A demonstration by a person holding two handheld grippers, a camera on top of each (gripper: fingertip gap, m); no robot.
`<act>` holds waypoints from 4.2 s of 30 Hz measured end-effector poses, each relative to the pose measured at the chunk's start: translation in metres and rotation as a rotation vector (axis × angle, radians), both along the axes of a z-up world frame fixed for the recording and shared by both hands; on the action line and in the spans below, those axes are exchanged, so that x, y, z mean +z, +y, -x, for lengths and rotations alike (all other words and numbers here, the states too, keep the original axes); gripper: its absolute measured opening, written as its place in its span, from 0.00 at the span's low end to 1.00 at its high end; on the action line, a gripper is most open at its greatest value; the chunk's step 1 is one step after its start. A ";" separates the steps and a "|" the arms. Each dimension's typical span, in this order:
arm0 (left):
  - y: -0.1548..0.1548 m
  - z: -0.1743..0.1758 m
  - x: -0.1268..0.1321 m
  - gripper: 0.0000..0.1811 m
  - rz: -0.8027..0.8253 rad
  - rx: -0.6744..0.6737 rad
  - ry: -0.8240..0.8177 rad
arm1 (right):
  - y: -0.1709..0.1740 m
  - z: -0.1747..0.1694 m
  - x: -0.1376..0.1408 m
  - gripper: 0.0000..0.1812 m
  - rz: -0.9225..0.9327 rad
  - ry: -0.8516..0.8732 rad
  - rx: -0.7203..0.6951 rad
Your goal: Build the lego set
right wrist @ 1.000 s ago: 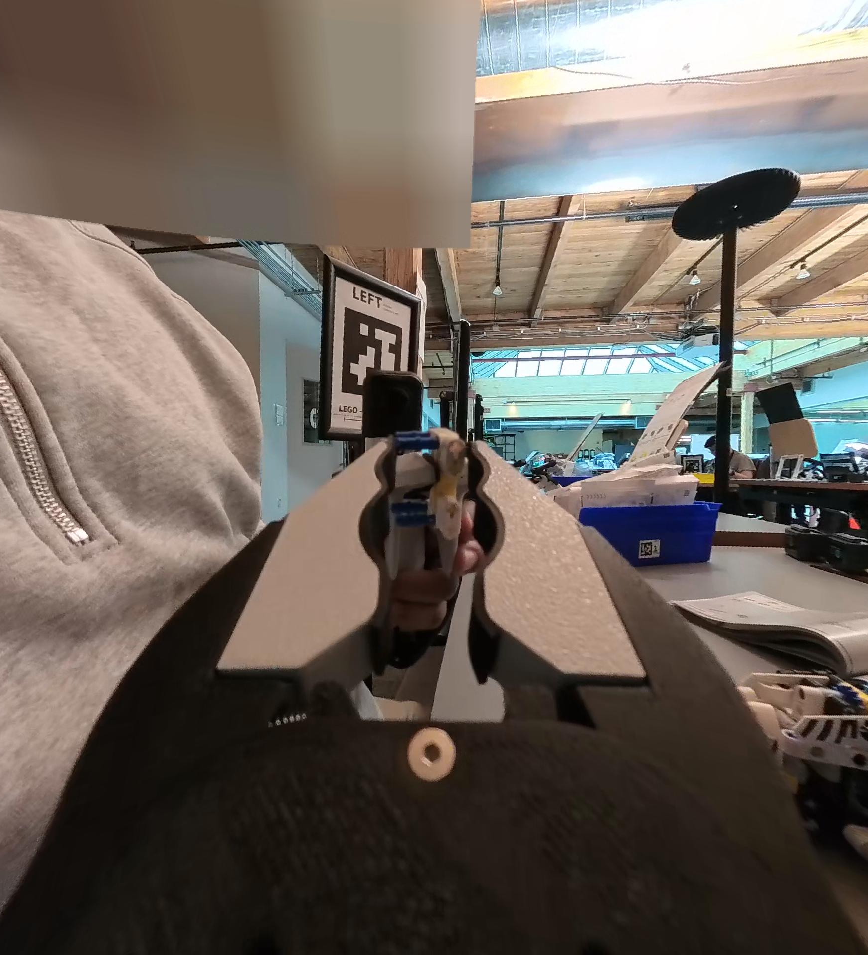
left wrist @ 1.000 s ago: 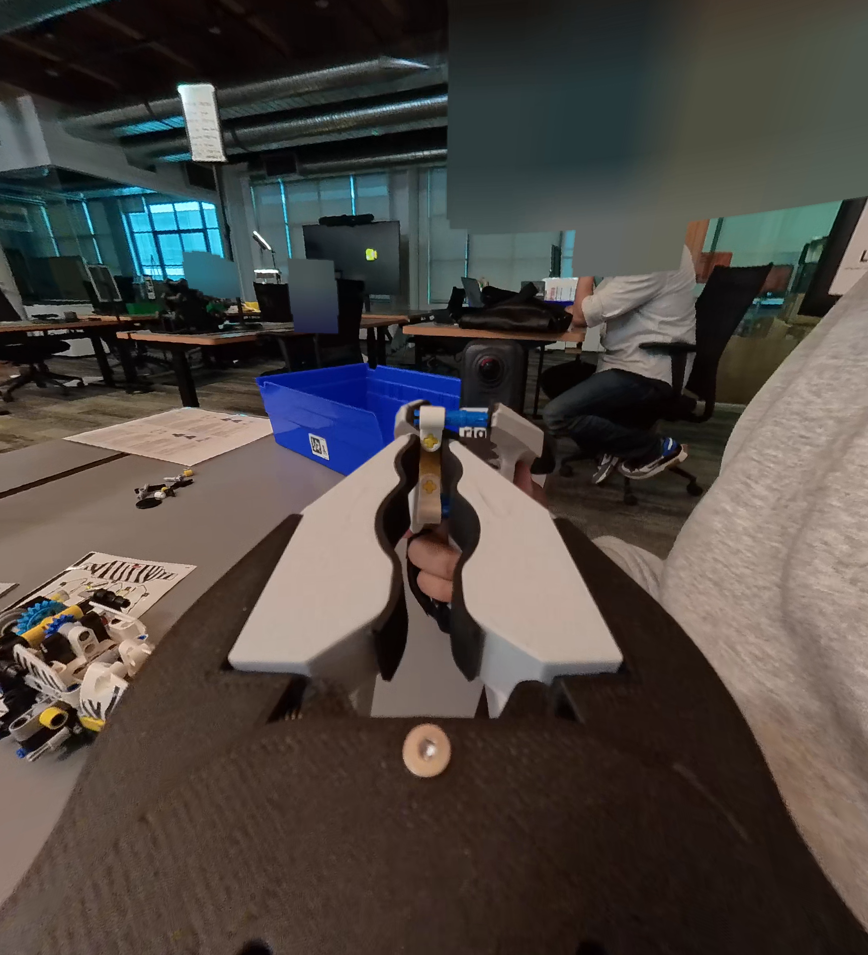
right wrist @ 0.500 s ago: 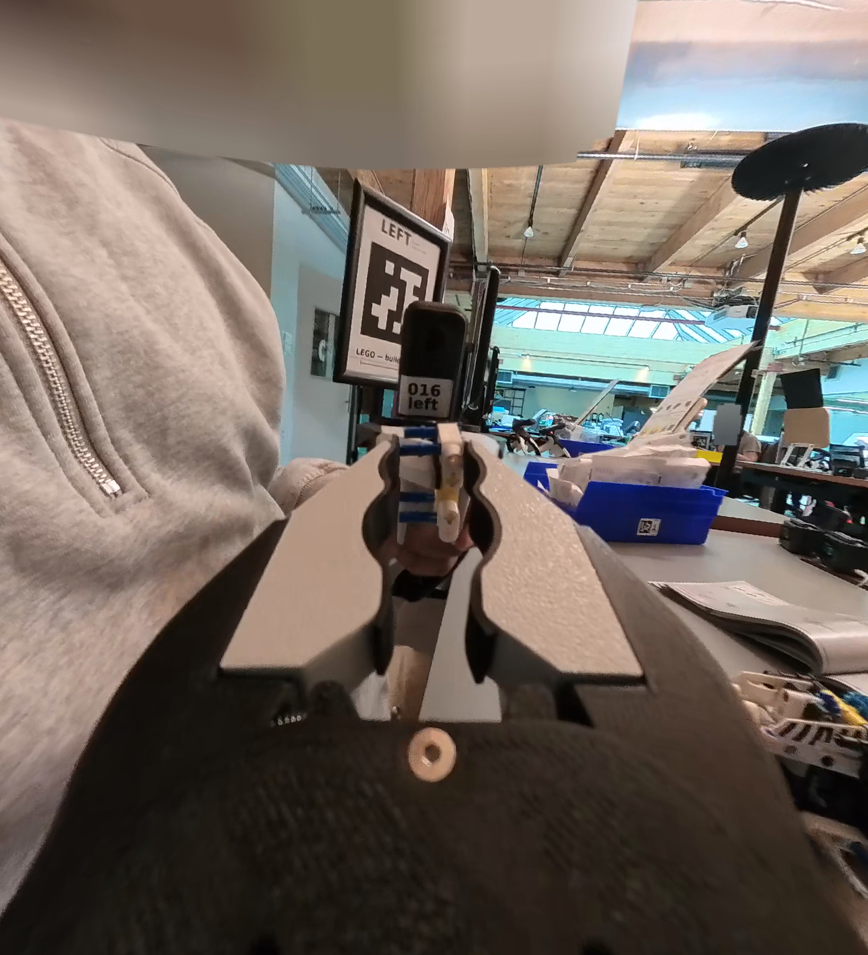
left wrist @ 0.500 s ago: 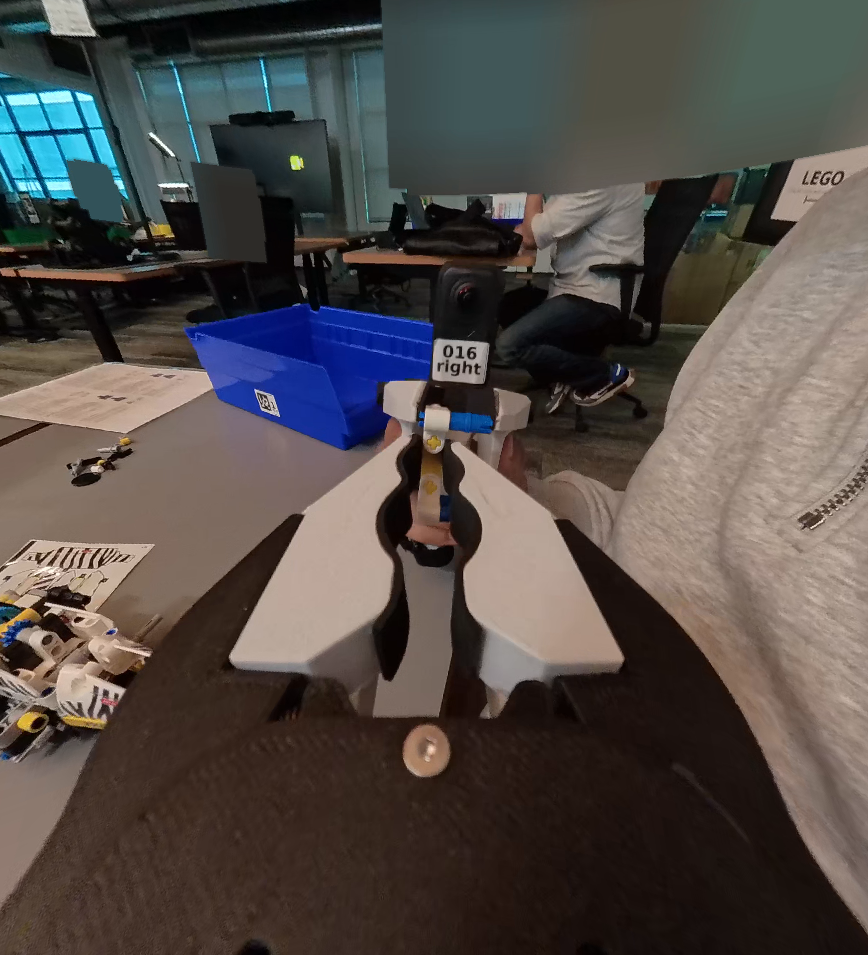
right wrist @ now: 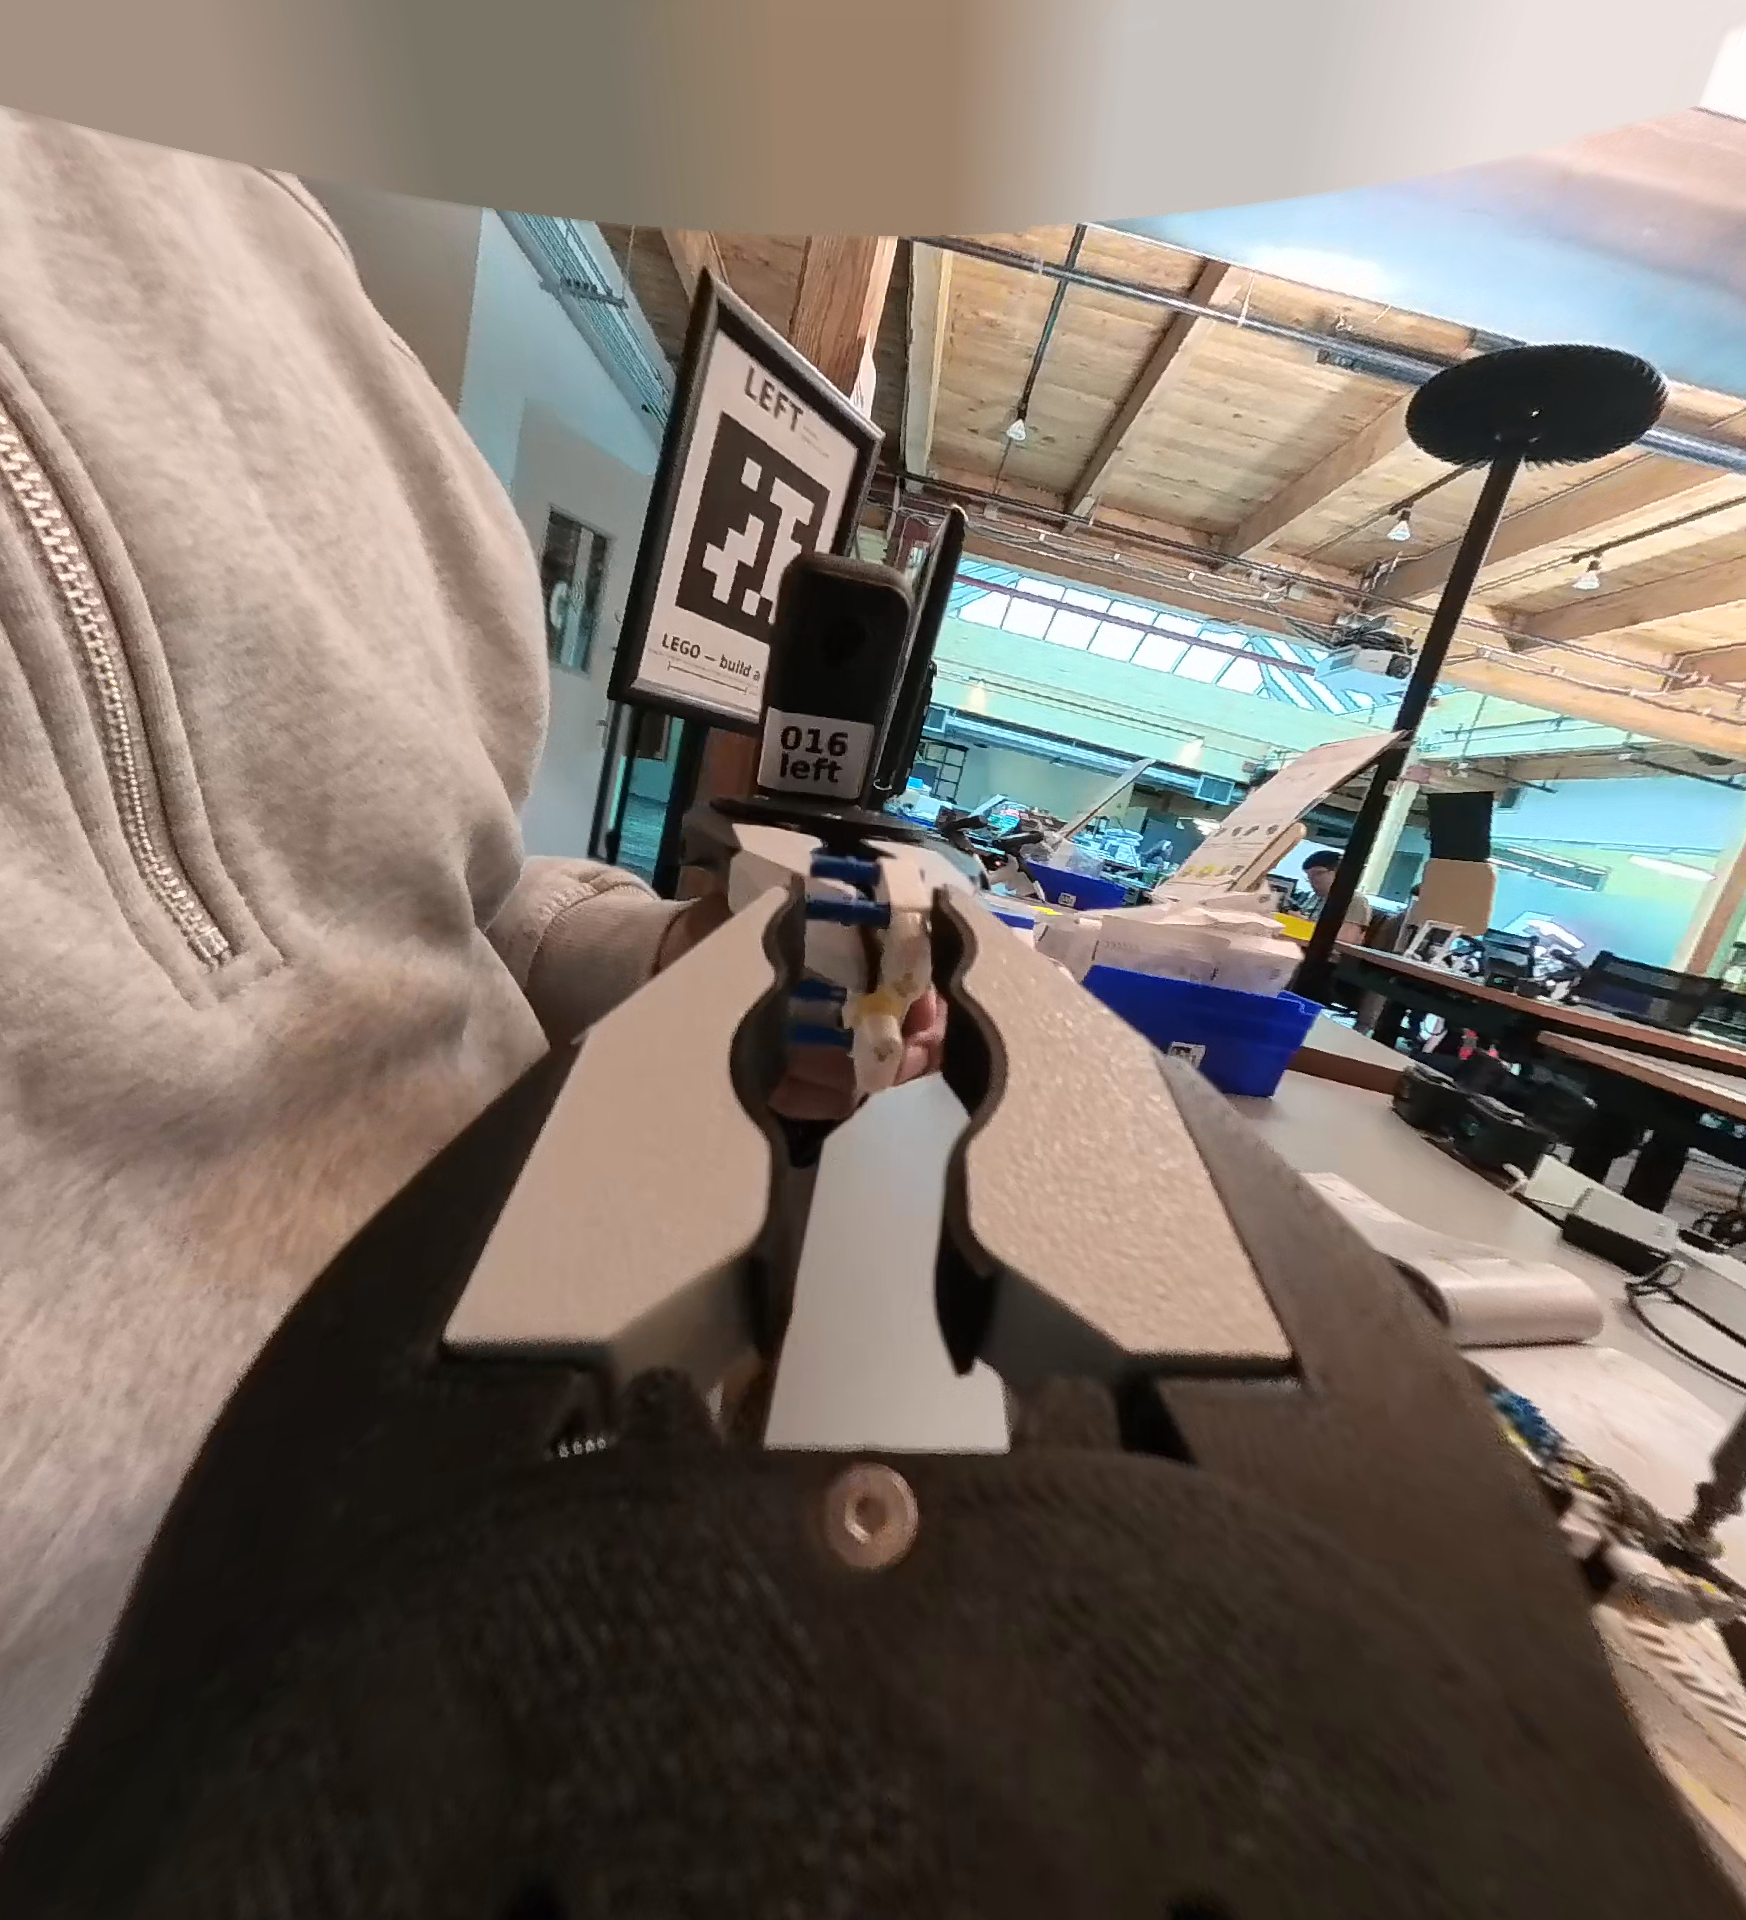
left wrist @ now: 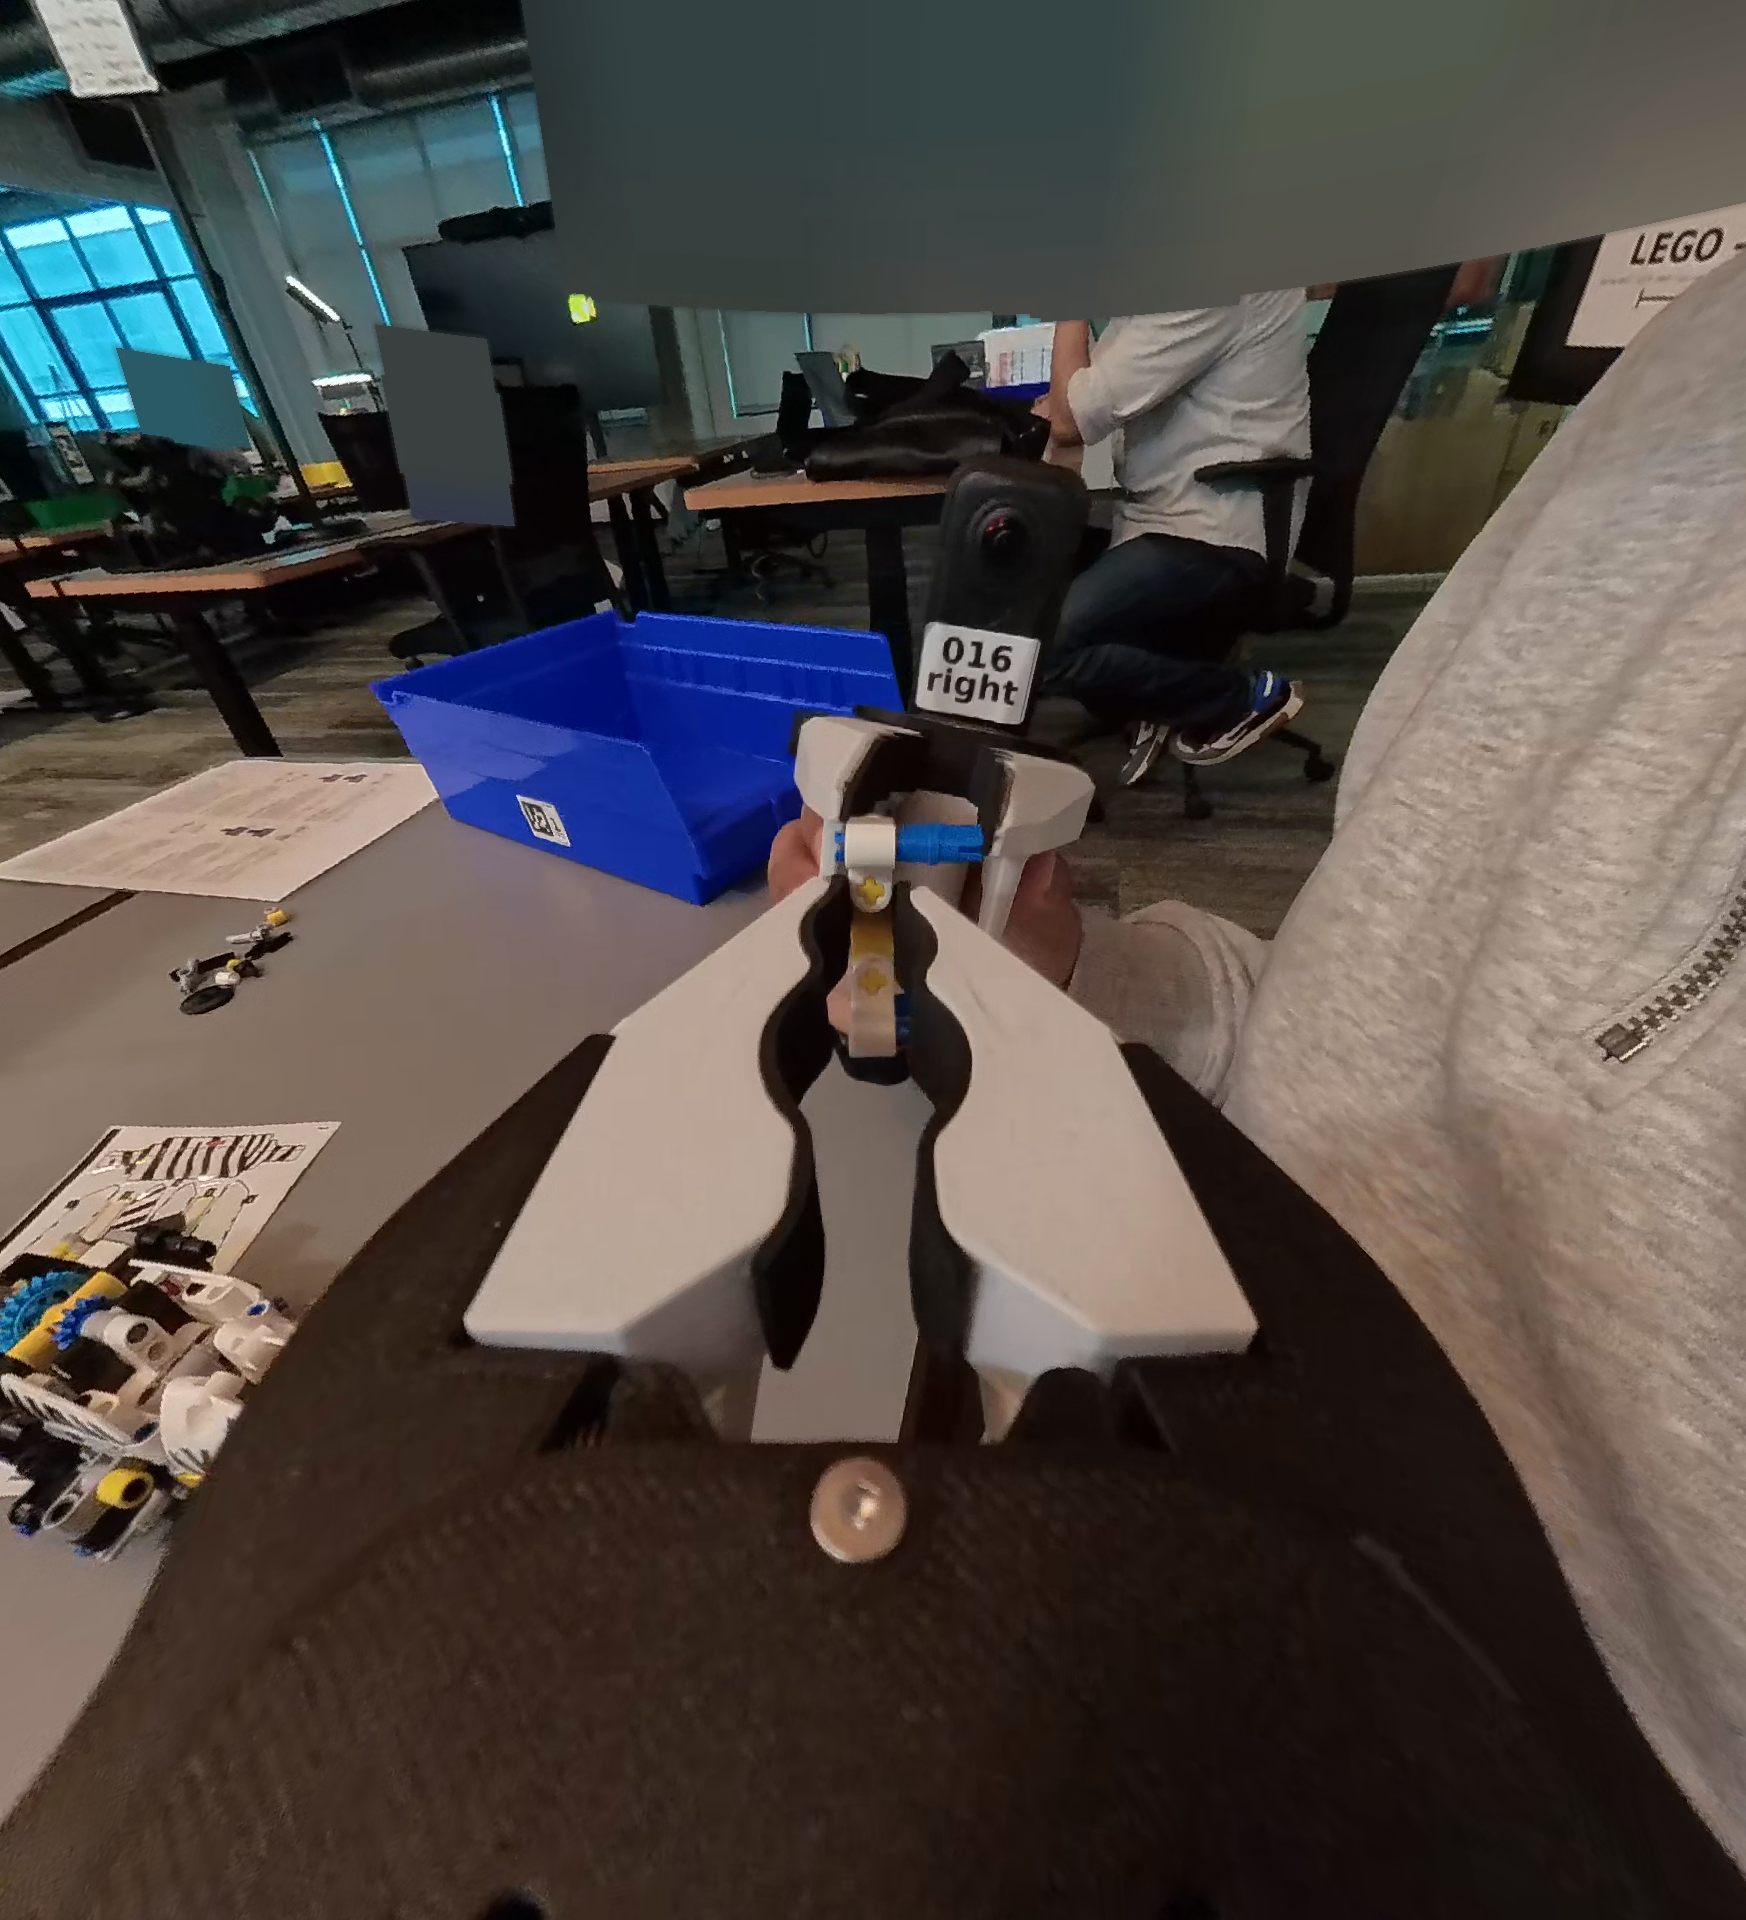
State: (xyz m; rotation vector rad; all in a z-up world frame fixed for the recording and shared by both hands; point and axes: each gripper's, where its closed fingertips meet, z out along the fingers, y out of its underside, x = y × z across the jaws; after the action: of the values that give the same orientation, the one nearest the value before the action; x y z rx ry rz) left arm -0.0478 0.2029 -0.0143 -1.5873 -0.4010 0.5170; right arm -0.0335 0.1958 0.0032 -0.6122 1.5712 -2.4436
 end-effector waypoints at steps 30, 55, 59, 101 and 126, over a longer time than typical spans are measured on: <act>-0.025 0.016 -0.063 0.03 0.726 0.219 0.092 | -0.022 0.005 -0.068 0.14 -0.413 0.482 -0.404; -0.028 0.016 -0.072 0.03 0.836 0.246 0.075 | -0.024 0.004 -0.077 0.11 -0.508 0.456 -0.391; -0.027 0.015 -0.069 0.03 0.814 0.245 0.062 | -0.023 0.005 -0.074 0.11 -0.497 0.445 -0.395; -0.027 0.023 -0.046 0.03 0.597 0.268 0.117 | -0.016 0.021 -0.057 0.20 -0.379 0.272 -0.398; 0.005 0.003 0.004 0.02 -0.214 -0.018 -0.091 | 0.006 0.007 -0.009 0.00 -0.063 -0.115 -0.043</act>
State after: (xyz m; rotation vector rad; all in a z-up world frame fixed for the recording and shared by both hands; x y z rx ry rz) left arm -0.0508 0.2077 -0.0105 -1.4096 -0.4942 0.3754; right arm -0.0405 0.2021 -0.0054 -0.4231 1.6246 -2.4026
